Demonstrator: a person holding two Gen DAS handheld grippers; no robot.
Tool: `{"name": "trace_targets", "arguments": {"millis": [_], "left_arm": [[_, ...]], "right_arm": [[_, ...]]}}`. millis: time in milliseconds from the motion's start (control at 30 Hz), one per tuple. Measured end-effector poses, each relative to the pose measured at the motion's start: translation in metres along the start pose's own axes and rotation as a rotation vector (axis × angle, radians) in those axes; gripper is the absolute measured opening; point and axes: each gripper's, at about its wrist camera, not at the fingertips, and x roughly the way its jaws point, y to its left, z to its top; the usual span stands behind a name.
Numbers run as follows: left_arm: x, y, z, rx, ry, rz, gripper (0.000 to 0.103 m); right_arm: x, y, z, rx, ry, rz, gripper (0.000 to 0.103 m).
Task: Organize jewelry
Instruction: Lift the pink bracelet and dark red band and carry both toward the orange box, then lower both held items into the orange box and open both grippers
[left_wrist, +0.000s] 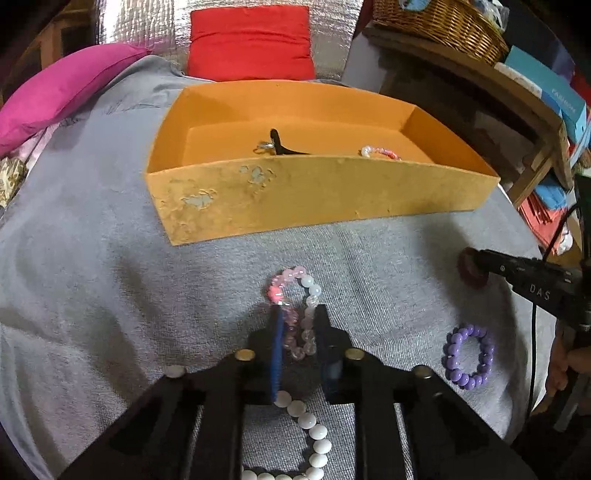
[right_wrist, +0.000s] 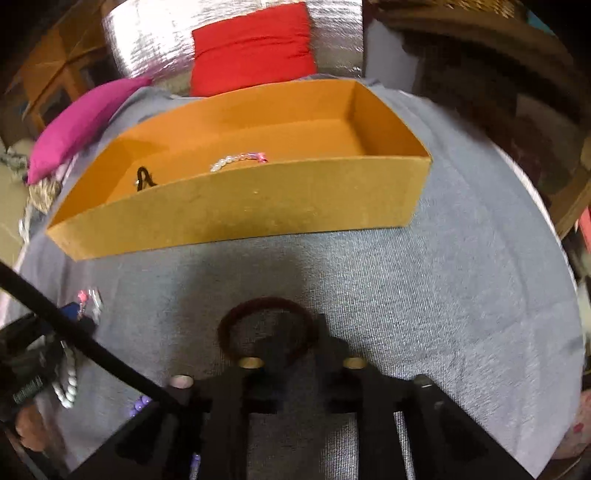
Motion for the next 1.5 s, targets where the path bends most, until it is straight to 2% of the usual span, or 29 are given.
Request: {"name": "trace_targets", "arguments": {"millis": [33, 267, 500, 567, 700, 733, 800, 867, 967, 1033, 1067, 1133, 1300, 1433, 1500], "left_arm": [[-0.002, 0.001, 0.001, -0.007, -0.007, -0.001, 0.008], [-0.019, 0.004, 0.005, -0.028, -0.086, -0.020, 0.008], [-0.033, 0.005, 0.007, -0.027, -0.140, -0.030, 0.008], [-0.034, 0.004, 0.008, -0.024, -0.146, -0.036, 0.008], [-0.034, 0.001, 0.010, -0.007, -0.148, -0.030, 0.008], [-0.034, 0.001, 0.010, -0.007, -0.148, -0.033, 0.008], [-0.035, 0.000, 0.010, -0.006, -0.151, -0.032, 0.008], [-0.037, 0.000, 0.010, -0.006, -0.153, -0.029, 0.008], [-0.040, 0.002, 0.009, -0.009, -0.158, -0.026, 0.008], [-0.042, 0.003, 0.008, -0.010, -0.162, -0.026, 0.008], [-0.043, 0.004, 0.008, -0.012, -0.165, -0.027, 0.008], [-0.046, 0.005, 0.009, -0.013, -0.173, -0.030, 0.008], [-0.053, 0.003, 0.014, -0.006, -0.208, -0.040, 0.008], [-0.063, -0.004, 0.030, -0.014, -0.248, -0.082, 0.008], [-0.066, -0.008, 0.042, -0.023, -0.267, -0.110, 0.008]], "right_arm": [[-0.002, -0.001, 0.000, 0.004, -0.009, 0.002, 0.008], [-0.027, -0.009, 0.006, 0.039, -0.123, 0.046, 0.008], [-0.042, -0.010, 0.011, 0.051, -0.191, 0.079, 0.008], [-0.044, -0.012, 0.012, 0.049, -0.189, 0.082, 0.008], [-0.033, -0.021, 0.013, 0.072, -0.121, 0.109, 0.008], [-0.031, -0.022, 0.013, 0.070, -0.101, 0.107, 0.011], [-0.027, -0.021, 0.012, 0.064, -0.093, 0.101, 0.027], [-0.024, -0.017, 0.012, 0.043, -0.081, 0.105, 0.038], [-0.013, -0.004, 0.010, -0.013, -0.051, 0.076, 0.039], [0.000, 0.005, 0.003, -0.057, 0.006, 0.027, 0.035], [0.005, 0.006, 0.001, -0.065, 0.024, 0.013, 0.025], [0.001, 0.010, 0.000, -0.098, -0.012, -0.005, 0.006], [-0.026, 0.002, 0.005, -0.047, -0.123, 0.025, 0.005], [-0.055, -0.008, 0.019, 0.026, -0.247, 0.132, 0.005], [-0.062, -0.007, 0.026, 0.044, -0.293, 0.150, 0.005]]}}
